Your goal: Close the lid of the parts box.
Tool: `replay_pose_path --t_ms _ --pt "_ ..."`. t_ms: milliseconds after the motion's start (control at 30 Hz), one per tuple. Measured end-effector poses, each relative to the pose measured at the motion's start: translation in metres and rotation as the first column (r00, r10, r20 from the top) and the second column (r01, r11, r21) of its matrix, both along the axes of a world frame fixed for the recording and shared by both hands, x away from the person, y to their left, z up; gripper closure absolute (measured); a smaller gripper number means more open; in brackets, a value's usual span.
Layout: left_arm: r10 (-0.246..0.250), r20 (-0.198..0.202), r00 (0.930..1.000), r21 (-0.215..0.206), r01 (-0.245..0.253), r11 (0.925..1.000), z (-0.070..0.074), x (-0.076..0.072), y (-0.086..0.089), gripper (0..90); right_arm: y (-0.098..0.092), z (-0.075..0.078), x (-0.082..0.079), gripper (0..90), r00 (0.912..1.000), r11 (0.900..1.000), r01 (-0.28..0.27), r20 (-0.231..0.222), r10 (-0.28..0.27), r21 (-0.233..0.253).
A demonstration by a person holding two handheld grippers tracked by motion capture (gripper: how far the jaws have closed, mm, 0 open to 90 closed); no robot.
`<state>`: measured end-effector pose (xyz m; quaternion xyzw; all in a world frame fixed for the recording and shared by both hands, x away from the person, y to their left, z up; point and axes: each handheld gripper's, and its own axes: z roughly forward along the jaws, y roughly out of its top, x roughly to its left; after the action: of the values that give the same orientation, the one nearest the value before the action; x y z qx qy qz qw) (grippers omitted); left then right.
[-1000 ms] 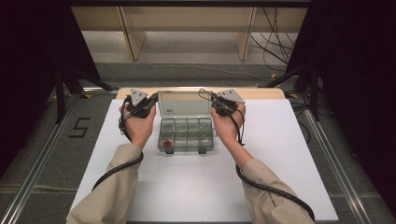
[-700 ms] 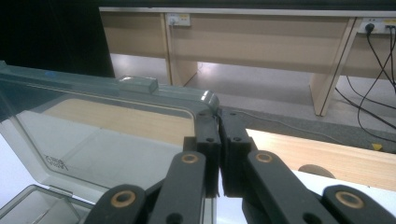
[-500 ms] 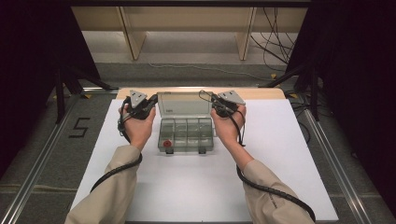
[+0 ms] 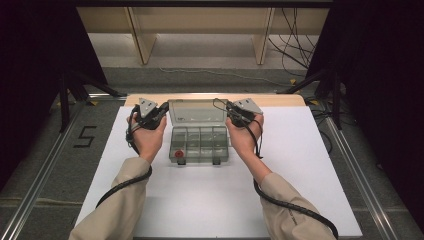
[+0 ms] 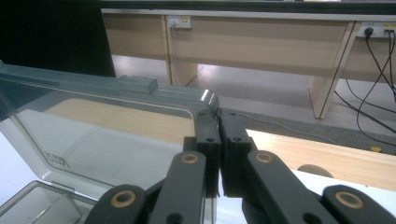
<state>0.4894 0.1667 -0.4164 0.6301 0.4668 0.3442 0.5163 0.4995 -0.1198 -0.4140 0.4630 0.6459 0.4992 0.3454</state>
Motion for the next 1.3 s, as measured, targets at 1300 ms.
replay_pose_path --t_ms 1300 --pt "-0.026 0.023 0.9994 0.036 0.026 0.999 -0.004 -0.013 0.003 88.4 -0.001 -0.003 -0.012 88.5 0.9999 1.0 -0.002 0.015 0.002 -0.013"
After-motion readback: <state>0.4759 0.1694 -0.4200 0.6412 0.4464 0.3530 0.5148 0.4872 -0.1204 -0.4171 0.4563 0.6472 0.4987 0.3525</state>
